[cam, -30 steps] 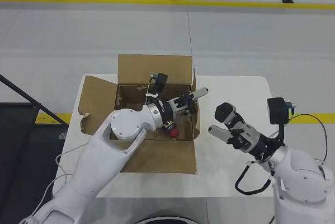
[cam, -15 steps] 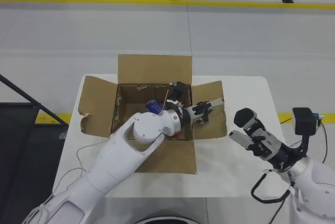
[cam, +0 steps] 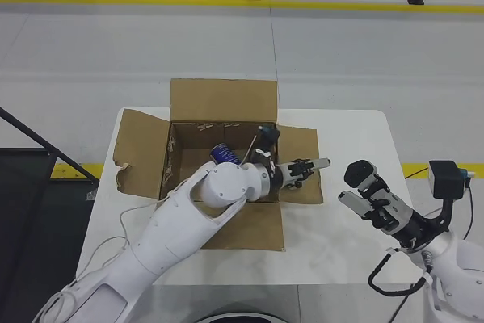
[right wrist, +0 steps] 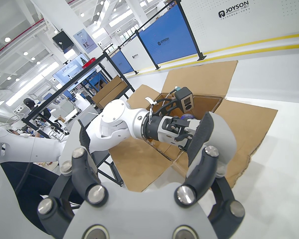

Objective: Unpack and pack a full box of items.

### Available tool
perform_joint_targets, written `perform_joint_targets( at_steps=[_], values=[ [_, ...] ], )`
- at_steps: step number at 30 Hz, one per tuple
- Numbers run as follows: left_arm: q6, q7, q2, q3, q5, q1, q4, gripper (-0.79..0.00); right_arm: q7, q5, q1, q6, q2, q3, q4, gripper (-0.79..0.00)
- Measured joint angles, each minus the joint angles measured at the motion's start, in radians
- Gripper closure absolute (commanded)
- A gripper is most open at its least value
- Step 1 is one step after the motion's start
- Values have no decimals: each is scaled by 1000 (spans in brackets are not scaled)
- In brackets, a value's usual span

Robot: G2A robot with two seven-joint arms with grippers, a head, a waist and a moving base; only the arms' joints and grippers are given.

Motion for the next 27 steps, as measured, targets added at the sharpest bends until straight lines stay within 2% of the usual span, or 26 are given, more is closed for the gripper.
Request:
perform_joint_targets(
  at_steps=[18,27],
  values=[
    [97,-24,-16,18,64,-16,4,-785,0,0,0,0,0,0,0,-785],
    [108,-32,-20,1,68,-12,-7,-785,0,0,0,0,0,0,0,-785]
  ],
)
